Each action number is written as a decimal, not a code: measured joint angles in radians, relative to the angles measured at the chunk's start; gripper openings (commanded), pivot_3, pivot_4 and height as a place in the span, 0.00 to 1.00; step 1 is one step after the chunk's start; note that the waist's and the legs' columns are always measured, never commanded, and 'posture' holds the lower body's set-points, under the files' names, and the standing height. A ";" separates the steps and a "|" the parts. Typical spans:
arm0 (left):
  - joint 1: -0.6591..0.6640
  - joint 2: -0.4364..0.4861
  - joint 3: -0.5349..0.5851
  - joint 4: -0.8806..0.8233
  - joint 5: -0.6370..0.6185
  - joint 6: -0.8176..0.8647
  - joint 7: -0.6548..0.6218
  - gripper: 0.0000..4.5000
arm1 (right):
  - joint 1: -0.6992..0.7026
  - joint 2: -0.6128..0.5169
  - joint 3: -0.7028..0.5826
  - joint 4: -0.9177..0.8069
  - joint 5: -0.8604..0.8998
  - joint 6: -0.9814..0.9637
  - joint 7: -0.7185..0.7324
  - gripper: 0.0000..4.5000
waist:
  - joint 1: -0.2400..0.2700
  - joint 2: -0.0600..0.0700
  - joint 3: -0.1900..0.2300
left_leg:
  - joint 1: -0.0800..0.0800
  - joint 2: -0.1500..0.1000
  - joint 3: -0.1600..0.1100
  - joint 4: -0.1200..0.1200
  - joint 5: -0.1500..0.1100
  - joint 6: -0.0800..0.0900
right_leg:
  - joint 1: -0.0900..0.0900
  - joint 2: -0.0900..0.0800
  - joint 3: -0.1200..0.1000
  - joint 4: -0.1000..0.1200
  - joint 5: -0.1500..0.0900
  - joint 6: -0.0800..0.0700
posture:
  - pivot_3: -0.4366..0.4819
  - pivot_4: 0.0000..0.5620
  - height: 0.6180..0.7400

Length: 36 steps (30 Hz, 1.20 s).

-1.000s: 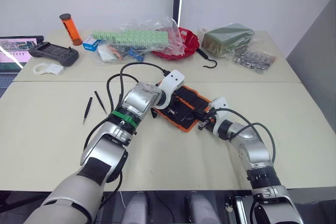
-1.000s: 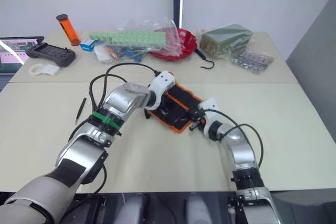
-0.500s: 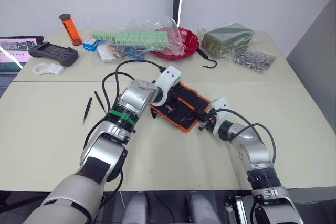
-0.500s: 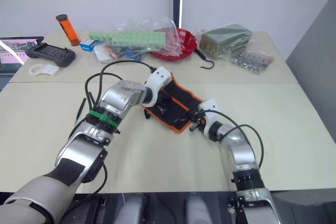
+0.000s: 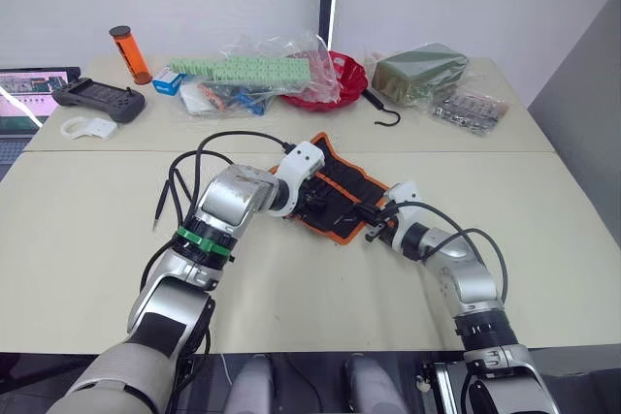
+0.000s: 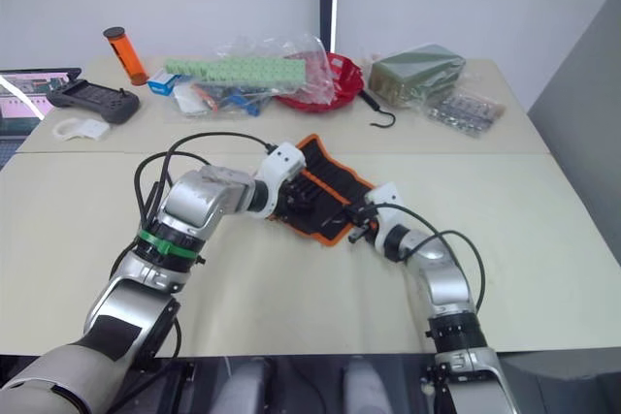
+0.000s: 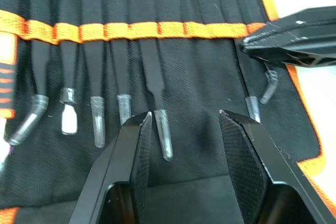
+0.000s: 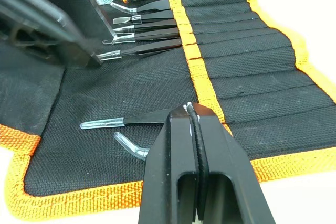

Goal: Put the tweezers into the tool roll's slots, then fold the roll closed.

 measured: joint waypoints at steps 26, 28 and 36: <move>-0.030 -0.009 -0.051 0.090 0.035 -0.036 0.054 0.00 | 0.000 0.000 0.005 0.002 -0.007 -0.001 0.002 0.00 | 0.003 0.000 0.000 | 0.001 0.000 0.000 0.002 0.000 0.000 | 0.001 0.000 0.000 0.001 0.000 0.000 | 0.48 0.27 1.00; -0.039 -0.015 -0.052 0.109 0.043 -0.050 0.058 0.00 | 0.000 0.000 0.005 0.002 -0.007 -0.001 0.002 0.00 | 0.003 0.000 0.000 | 0.001 0.000 0.000 0.002 0.000 0.000 | 0.001 0.000 0.000 0.001 0.000 0.000 | 0.48 0.27 1.00; -0.048 -0.026 -0.058 0.146 0.061 -0.102 0.064 0.00 | 0.000 0.001 0.006 0.003 -0.007 -0.001 0.002 0.00 | 0.002 0.000 0.000 | 0.001 0.000 0.000 0.002 0.000 0.000 | 0.001 0.000 0.000 0.002 0.000 0.000 | 0.48 0.27 1.00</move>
